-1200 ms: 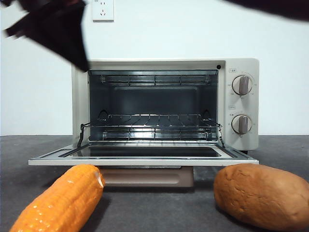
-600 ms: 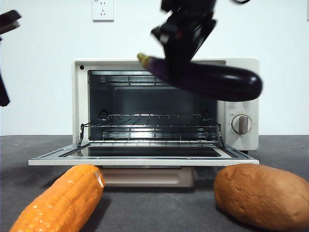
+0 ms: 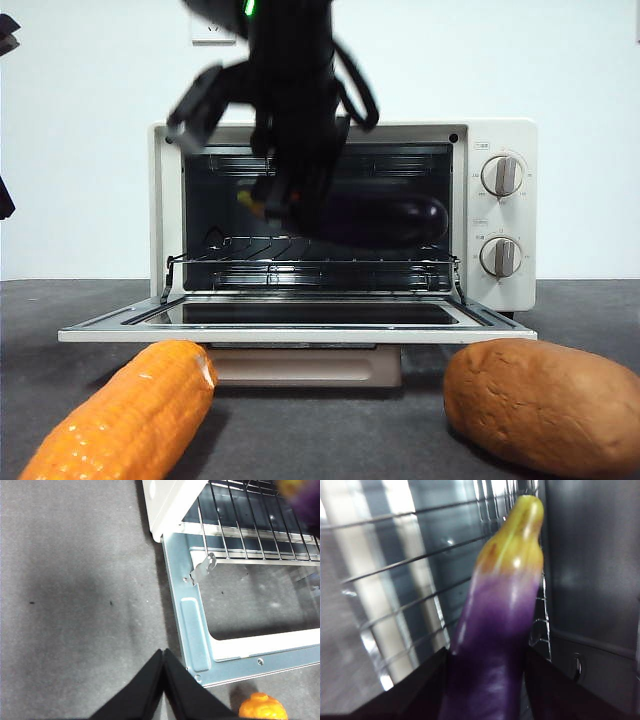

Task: Take the eggplant from the table,put the eggplant in the oven

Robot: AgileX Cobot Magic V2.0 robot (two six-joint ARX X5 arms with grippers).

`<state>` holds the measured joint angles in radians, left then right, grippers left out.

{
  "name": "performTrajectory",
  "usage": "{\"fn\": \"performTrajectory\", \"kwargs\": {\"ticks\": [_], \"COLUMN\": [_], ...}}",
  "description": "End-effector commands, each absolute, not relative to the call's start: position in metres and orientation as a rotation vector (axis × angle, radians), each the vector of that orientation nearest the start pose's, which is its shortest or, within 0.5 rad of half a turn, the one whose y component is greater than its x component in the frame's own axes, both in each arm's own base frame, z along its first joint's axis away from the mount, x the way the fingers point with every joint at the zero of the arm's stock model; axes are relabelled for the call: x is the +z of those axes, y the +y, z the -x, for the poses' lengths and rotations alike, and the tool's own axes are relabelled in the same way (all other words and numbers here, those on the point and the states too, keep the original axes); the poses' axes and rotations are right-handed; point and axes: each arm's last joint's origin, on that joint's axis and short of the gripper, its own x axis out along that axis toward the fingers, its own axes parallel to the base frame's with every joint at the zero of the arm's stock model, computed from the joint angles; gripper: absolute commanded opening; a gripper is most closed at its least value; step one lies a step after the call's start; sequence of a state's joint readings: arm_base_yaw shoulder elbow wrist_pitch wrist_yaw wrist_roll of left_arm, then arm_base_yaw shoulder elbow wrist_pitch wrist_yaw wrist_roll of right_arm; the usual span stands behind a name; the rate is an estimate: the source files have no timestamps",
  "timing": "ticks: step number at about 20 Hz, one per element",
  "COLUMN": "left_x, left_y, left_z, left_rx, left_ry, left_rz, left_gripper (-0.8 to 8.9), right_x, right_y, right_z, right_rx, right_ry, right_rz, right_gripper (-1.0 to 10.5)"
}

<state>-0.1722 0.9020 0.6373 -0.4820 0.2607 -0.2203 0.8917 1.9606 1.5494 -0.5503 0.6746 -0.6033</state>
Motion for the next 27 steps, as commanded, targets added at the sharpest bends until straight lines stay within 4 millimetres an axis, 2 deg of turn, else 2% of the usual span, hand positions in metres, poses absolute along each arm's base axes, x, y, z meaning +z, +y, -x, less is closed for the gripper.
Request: {"fn": "performTrajectory", "kwargs": {"ticks": [1, 7, 20, 23, 27], "left_x": [0.241, 0.241, 0.241, 0.241, 0.231], "left_y": [-0.038, -0.038, -0.038, -0.038, -0.041], "left_z": [-0.177, -0.177, -0.177, -0.177, -0.194], "left_rx": [-0.333, -0.333, -0.333, -0.333, -0.332], "left_ry": [0.784, 0.783, 0.784, 0.783, 0.793], "left_rz": [0.238, 0.238, 0.238, 0.238, 0.238], "left_gripper": [0.06, 0.06, 0.06, 0.06, 0.06], "right_x": [0.224, 0.220, 0.220, 0.230, 0.270], "right_y": [0.326, 0.326, 0.341, 0.346, 0.340], "right_z": [-0.284, -0.292, -0.275, -0.262, -0.228], "right_rx": [0.349, 0.328, 0.379, 0.394, 0.425], "right_ry": [0.586, 0.577, 0.555, 0.533, 0.506], "right_rz": [1.272, 1.209, 1.166, 1.160, 1.091], "right_gripper": [1.7, 2.8, 2.8, 2.8, 2.8]}}
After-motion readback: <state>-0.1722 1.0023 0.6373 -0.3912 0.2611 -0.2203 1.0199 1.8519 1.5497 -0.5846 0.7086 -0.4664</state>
